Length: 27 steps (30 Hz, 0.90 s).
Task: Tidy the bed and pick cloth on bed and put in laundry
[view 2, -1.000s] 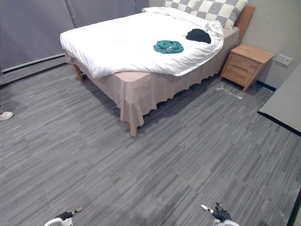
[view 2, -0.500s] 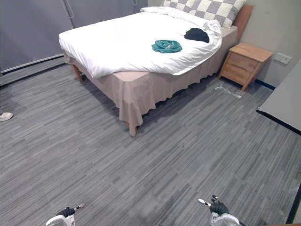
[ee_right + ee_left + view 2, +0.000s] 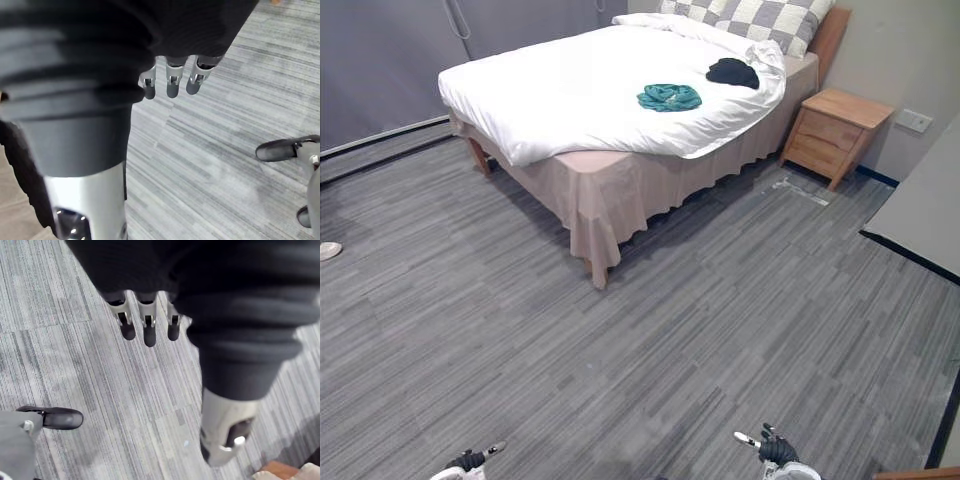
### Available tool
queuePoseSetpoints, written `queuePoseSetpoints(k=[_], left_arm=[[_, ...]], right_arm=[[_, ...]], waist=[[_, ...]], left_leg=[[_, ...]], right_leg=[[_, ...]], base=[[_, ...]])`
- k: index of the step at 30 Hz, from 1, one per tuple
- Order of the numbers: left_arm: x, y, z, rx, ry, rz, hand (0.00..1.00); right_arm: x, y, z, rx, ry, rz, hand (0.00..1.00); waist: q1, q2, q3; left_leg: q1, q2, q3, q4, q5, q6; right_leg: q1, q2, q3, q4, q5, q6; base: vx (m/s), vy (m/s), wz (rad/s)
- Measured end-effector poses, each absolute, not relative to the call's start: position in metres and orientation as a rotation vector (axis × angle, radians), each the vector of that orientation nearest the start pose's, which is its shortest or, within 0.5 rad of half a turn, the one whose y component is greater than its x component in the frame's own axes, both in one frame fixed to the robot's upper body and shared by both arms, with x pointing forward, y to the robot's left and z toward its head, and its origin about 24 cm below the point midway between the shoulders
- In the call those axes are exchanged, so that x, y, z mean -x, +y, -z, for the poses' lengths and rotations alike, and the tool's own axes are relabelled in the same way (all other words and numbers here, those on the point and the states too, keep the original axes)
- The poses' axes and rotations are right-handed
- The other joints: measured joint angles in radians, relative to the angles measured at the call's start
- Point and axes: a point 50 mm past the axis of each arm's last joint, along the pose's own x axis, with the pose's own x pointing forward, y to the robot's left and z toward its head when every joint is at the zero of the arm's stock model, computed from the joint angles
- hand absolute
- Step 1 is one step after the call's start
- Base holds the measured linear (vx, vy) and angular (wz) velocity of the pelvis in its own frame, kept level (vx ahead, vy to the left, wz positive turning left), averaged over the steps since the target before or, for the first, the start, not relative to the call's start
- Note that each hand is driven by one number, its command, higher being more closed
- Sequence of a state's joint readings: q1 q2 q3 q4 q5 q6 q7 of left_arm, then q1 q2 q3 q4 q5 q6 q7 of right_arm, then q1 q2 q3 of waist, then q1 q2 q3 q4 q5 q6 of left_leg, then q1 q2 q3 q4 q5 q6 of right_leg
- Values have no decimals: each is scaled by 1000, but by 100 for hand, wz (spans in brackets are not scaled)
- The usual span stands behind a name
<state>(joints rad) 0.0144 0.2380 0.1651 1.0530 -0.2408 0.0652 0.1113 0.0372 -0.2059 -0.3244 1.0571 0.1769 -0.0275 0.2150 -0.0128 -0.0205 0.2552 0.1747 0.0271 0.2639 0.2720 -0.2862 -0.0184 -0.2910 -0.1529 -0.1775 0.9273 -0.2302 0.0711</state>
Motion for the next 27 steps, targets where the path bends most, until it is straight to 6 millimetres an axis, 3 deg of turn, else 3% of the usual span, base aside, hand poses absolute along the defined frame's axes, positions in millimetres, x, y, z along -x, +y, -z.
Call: queuePoseSetpoints(k=[2, 4, 5, 6, 8, 9, 10, 11, 12, 13, 15, 16, 17, 18, 19, 20, 22, 23, 24, 25, 26, 27], left_arm=[[-113, 266, 142, 41, 1062, -497, 0], [-118, 268, 140, 39, 1046, -491, 0], [-118, 270, 139, 44, 1042, -490, 0], [-115, 273, 139, 60, 1041, -503, 0], [-110, 270, 142, 110, 1040, -536, 0], [-111, 266, 143, 132, 1031, -538, 0], [-112, 264, 143, 143, 1023, -531, 0], [-113, 255, 144, 181, 997, -517, 0], [-120, 244, 144, 211, 965, -488, 0], [-122, 241, 144, 222, 956, -485, 0], [-128, 239, 141, 224, 924, -459, 0], [-129, 235, 141, 223, 920, -441, 0], [-128, 235, 141, 215, 918, -435, 0], [-127, 236, 140, 208, 915, -428, 0], [-123, 236, 139, 200, 912, -425, 0], [-116, 236, 140, 194, 920, -419, 0], [-109, 235, 142, 213, 932, -424, 0], [-101, 234, 144, 237, 955, -434, 0], [-99, 233, 145, 243, 966, -437, 0], [-99, 231, 147, 249, 986, -435, 0], [-104, 229, 147, 261, 998, -444, 0], [-105, 227, 148, 264, 1008, -452, 0]], right_arm=[[-95, -255, 148, -239, 1010, 315, 0], [-96, -255, 148, -236, 1016, 326, 0], [-96, -255, 148, -235, 1014, 333, 0], [-93, -256, 148, -243, 1010, 353, 0], [-76, -258, 150, -270, 1026, 412, 0], [-69, -258, 151, -274, 1036, 431, 0], [-66, -258, 151, -270, 1040, 431, 0], [-60, -263, 149, -259, 1033, 452, 0], [-68, -271, 145, -259, 994, 484, 0], [-71, -275, 143, -256, 978, 495, 0], [-76, -274, 143, -233, 983, 473, 0], [-78, -275, 143, -188, 996, 447, 0], [-81, -273, 144, -169, 1006, 424, 0], [-84, -272, 143, -158, 1002, 408, 0], [-86, -272, 142, -137, 997, 388, 0], [-91, -278, 138, -114, 970, 386, 0], [-101, -284, 133, -95, 932, 388, 0], [-104, -287, 129, -69, 906, 385, 0], [-106, -288, 127, -57, 894, 380, 0], [-111, -290, 123, -27, 864, 365, 0], [-115, -291, 120, -15, 843, 365, 0], [-118, -291, 120, -11, 839, 367, 0]], waist=[[-15, 14, 4], [-28, 20, 11], [-29, 10, 16], [-28, -2, 32], [-27, 13, 40], [-36, 47, 32], [-46, 53, 17], [-65, 65, -13], [-59, 116, -20], [-57, 127, -25], [-52, 126, -20], [-42, 136, -2], [-40, 139, 7], [-38, 125, 14], [-29, 93, 27], [-7, 83, 31], [13, 77, 34], [15, 76, 35], [15, 77, 34], [10, 85, 29], [3, 80, 26], [3, 71, 20]], left_leg=[[28, 42, -20, -1, -17, -12], [37, 76, -30, -16, -33, -31], [48, 83, -30, -21, -46, -53], [82, 91, -32, -13, -78, -83], [158, 143, -35, -7, -139, -131], [194, 194, -49, -15, -176, -105], [205, 209, -58, -30, -192, -68], [225, 233, -95, -5, -178, -33], [151, 242, -138, 243, -108, -68], [118, 247, -131, 327, -52, -55], [39, 298, -146, 502, 174, -54], [-86, 321, -184, 763, 176, -56], [-164, 315, -190, 894, 142, -50], [-207, 300, -185, 936, 122, -44], [-291, 254, -152, 923, 83, -40], [-375, 211, -96, 811, 56, -40], [-441, 181, 16, 587, 56, -39], [-455, 168, 161, 376, 84, -47], [-455, 167, 236, 302, 105, -42], [-452, 163, 391, 212, 124, 2], [-450, 129, 474, 160, 123, 49], [-450, 107, 492, 142, 118, 84]], right_leg=[[8, 25, -10, -209, -15, 20], [22, 53, -8, -542, 88, 18], [28, 49, 6, -741, 187, 37], [20, 26, 36, -826, 238, 43], [8, 15, 47, -749, 276, 45], [-35, 45, 28, -574, 285, 28], [-69, 48, 20, -488, 263, 21], [-101, 62, -28, -376, 167, -89], [-105, 103, -47, -347, 120, -115], [-102, 122, -55, -340, 101, -126], [-38, 162, -69, -361, 51, -143], [59, 210, -71, -453, 44, -157], [135, 230, -70, -521, 45, -157], [177, 232, -69, -560, 47, -155], [260, 233, -68, -634, 56, -140], [320, 236, -67, -695, 55, -142], [386, 238, -67, -744, 46, -155], [420, 242, -84, -763, 26, -184], [437, 244, -93, -763, 9, -199], [473, 262, -119, -763, -35, -186], [495, 267, -152, -749, -75, -171], [496, 264, -168, -735, -96, -156]], base=[[189, -105, 22], [259, -170, 15], [304, -216, -5], [318, -249, -6], [443, -372, 10], [564, -446, 34], [429, -308, 62], [603, -385, 40], [672, -363, 15], [673, -370, -9], [592, -369, 3], [624, -378, 5], [481, -269, 10], [473, -246, 17], [433, -221, 4], [424, -207, -7], [434, -171, -18], [442, -164, 0], [432, -156, 39], [480, -132, 76], [626, -139, 86], [685, -139, 70]])
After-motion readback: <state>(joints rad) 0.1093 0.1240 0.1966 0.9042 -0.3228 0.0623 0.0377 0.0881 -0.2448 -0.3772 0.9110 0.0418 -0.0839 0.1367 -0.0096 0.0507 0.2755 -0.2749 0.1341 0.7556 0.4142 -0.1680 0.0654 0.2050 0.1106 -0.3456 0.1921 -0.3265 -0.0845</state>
